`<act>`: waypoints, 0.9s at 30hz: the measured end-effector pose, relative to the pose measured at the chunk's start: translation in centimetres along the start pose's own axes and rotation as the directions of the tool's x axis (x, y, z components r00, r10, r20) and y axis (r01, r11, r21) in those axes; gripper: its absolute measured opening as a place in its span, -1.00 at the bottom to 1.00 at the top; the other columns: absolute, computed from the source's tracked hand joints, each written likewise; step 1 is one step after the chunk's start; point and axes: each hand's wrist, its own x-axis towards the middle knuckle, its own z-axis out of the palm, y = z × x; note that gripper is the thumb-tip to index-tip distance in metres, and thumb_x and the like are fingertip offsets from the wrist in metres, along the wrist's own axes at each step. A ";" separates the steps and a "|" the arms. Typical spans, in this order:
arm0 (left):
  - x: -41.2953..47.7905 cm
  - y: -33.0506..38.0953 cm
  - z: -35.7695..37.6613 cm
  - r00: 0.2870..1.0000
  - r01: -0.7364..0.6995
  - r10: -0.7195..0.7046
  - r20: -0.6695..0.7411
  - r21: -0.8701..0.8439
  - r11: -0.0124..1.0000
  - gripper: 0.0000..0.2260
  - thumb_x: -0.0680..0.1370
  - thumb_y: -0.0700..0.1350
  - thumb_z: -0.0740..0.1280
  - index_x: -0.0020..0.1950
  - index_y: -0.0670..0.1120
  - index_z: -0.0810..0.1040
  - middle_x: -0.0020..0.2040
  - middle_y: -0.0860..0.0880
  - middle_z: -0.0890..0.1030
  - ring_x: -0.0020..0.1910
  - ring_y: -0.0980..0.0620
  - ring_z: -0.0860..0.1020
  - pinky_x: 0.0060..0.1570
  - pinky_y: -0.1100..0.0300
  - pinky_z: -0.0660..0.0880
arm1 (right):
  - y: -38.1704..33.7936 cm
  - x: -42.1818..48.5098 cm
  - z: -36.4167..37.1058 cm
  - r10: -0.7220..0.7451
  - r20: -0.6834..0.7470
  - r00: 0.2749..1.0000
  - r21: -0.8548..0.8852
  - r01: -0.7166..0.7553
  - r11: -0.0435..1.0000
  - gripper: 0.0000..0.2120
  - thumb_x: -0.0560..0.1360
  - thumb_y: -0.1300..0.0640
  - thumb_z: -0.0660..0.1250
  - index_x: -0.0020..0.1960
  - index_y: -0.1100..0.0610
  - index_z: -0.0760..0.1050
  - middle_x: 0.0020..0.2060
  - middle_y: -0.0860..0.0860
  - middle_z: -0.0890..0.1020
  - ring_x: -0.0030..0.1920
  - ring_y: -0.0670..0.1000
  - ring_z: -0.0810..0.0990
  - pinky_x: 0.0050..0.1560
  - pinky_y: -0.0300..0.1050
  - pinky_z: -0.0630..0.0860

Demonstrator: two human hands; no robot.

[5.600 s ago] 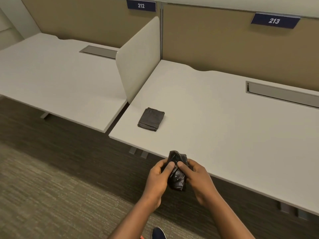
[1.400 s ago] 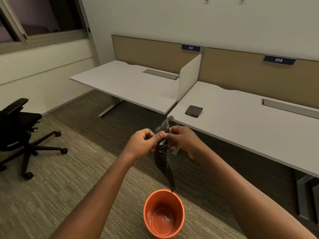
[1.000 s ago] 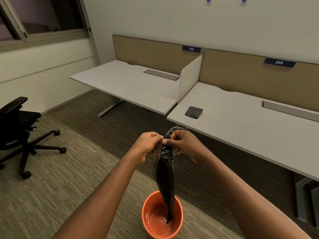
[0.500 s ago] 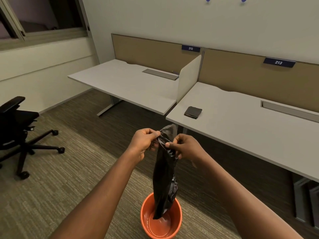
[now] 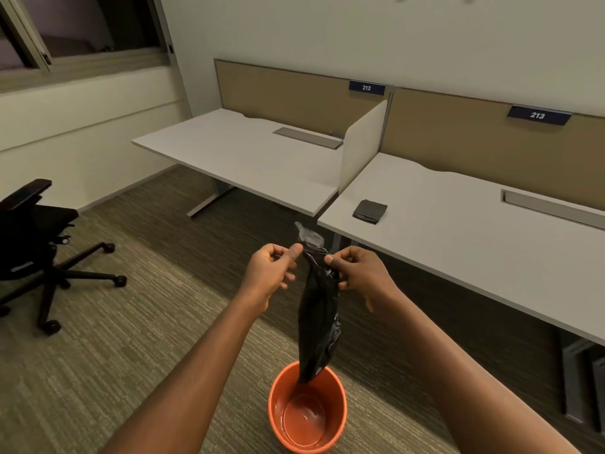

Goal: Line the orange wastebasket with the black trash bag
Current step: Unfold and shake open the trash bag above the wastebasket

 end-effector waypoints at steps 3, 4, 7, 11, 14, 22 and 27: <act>-0.8 0.3 0.5 0.970 0.045 -0.082 0.230 0.161 0.986 -0.69 0.53 0.11 0.42 0.17 -0.04 0.58 -0.02 -0.02 0.71 -0.08 0.08 0.69 -0.26 0.24 0.52 | -0.5 -0.1 0.6 -0.015 0.059 0.998 0.026 0.014 1.000 -0.71 0.50 0.02 0.47 0.04 0.24 0.57 -0.18 0.10 0.66 -0.21 0.03 0.62 -0.18 -0.16 0.59; -0.9 0.3 0.7 0.957 0.056 -0.097 0.274 0.154 0.986 -0.78 0.56 0.01 0.40 0.16 -0.05 0.59 -0.06 -0.01 0.72 -0.14 0.13 0.69 -0.30 0.28 0.52 | -0.7 -0.2 0.8 -0.018 0.083 0.996 0.029 0.016 0.999 -0.70 0.50 0.00 0.47 0.02 0.22 0.56 -0.19 0.10 0.67 -0.22 0.02 0.63 -0.17 -0.16 0.59; -0.7 0.2 1.0 0.971 0.070 -0.082 0.226 0.061 0.996 -0.87 0.61 -0.19 0.33 0.11 -0.10 0.64 -0.12 -0.04 0.73 -0.26 0.15 0.69 -0.35 0.29 0.53 | -1.2 -0.4 0.9 -0.025 0.098 0.995 0.042 0.021 0.999 -0.65 0.50 -0.11 0.44 0.04 0.18 0.57 -0.18 0.07 0.67 -0.25 -0.02 0.62 -0.15 -0.17 0.58; 0.2 0.1 0.1 0.985 0.085 -0.075 0.157 -0.059 0.995 -0.84 0.62 -0.26 0.29 0.12 -0.14 0.63 -0.06 -0.11 0.74 -0.17 0.00 0.72 -0.11 0.07 0.62 | -0.9 -0.2 0.0 -0.206 0.102 0.973 -0.393 0.229 0.891 -0.63 0.55 -0.08 0.39 0.31 -0.04 0.47 0.05 -0.15 0.61 -0.02 -0.14 0.62 -0.03 -0.20 0.58; 0.9 0.1 -0.5 0.987 0.092 -0.075 0.144 -0.114 0.989 -0.80 0.61 -0.32 0.25 0.12 -0.16 0.63 0.00 -0.16 0.74 -0.06 -0.09 0.71 -0.02 -0.03 0.64 | -0.5 -0.2 -0.2 -0.108 0.268 0.957 -0.438 0.221 0.871 -0.48 0.55 0.00 0.41 0.47 -0.09 0.37 0.13 -0.11 0.66 0.09 -0.11 0.65 0.15 -0.03 0.61; 2.0 0.3 -1.1 0.996 0.070 -0.079 -0.029 -0.233 0.970 -0.84 0.60 -0.30 0.30 0.00 -0.10 0.64 -0.09 -0.12 0.72 -0.21 -0.03 0.69 -0.20 0.07 0.63 | 0.2 -0.7 0.9 -0.187 0.088 0.978 -0.489 0.206 0.848 -0.91 0.55 0.03 0.41 -0.06 0.05 0.57 -0.20 -0.01 0.66 -0.23 -0.07 0.59 -0.24 -0.18 0.55; 2.8 0.3 -2.2 0.972 0.010 -0.072 -0.225 -0.267 0.964 -0.91 0.57 -0.27 0.38 -0.05 -0.11 0.64 -0.10 -0.12 0.72 -0.30 0.07 0.67 -0.33 0.20 0.58 | 0.7 -1.8 0.7 -0.138 0.136 0.981 -0.510 0.189 0.839 -0.89 0.55 0.02 0.41 -0.08 0.03 0.53 -0.18 -0.01 0.65 -0.20 -0.10 0.59 -0.26 -0.25 0.50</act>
